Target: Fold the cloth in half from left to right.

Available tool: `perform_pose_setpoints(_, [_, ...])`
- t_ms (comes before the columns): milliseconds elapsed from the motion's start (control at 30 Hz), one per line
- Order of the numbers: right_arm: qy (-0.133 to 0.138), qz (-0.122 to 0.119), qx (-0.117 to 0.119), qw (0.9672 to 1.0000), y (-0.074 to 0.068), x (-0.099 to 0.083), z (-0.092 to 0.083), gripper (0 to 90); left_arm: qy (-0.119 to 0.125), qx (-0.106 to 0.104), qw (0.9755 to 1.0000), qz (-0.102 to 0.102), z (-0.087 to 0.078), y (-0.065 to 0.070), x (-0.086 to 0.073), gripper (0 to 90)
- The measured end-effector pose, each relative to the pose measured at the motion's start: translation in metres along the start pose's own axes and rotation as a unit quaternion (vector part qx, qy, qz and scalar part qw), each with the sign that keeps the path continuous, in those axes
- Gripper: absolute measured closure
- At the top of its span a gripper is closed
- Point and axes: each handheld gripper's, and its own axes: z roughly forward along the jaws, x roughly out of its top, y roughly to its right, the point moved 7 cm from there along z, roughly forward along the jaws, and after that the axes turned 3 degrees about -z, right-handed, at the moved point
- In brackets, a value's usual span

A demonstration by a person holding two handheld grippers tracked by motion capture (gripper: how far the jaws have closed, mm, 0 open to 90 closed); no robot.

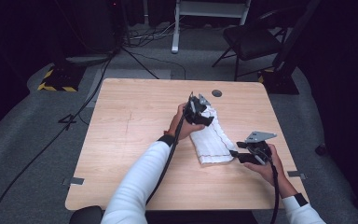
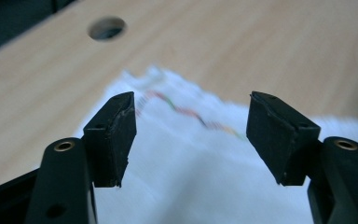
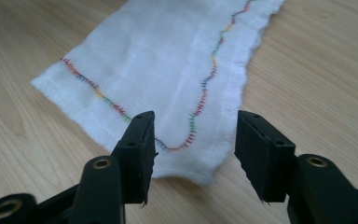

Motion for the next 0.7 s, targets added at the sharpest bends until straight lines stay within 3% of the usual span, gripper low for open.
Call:
perform_pose_setpoints(133, [0.018,0.013,-0.009,0.9997,0.012,-0.003,-0.006,45.0,-0.001,-0.023,0.9997,0.010,-0.020,0.024,-0.030,31.0])
perform_pose_setpoints(200, [0.022,0.006,-0.016,0.9996,0.016,-0.004,-0.003,44.9,-0.007,-0.027,0.9995,0.016,-0.028,0.032,-0.046,30.8])
perform_pose_setpoints(333, [0.014,-0.001,-0.017,0.9998,0.022,-0.006,0.007,43.6,-0.012,-0.049,0.9987,0.009,-0.037,0.047,-0.070,29.0])
perform_pose_setpoints(400, [0.005,-0.007,-0.019,0.9998,0.024,-0.007,0.012,43.6,-0.021,-0.055,0.9981,0.018,-0.036,0.054,-0.079,28.8])
perform_pose_setpoints(567, [-0.002,-0.011,-0.012,0.9999,0.028,-0.009,0.025,44.2,-0.045,-0.051,0.9969,0.039,-0.025,0.059,-0.095,33.8])
perform_pose_setpoints(700, [-0.011,-0.011,0.004,0.9999,0.025,-0.013,0.033,43.9,-0.044,-0.073,0.9963,0.015,-0.024,0.056,-0.099,33.7])
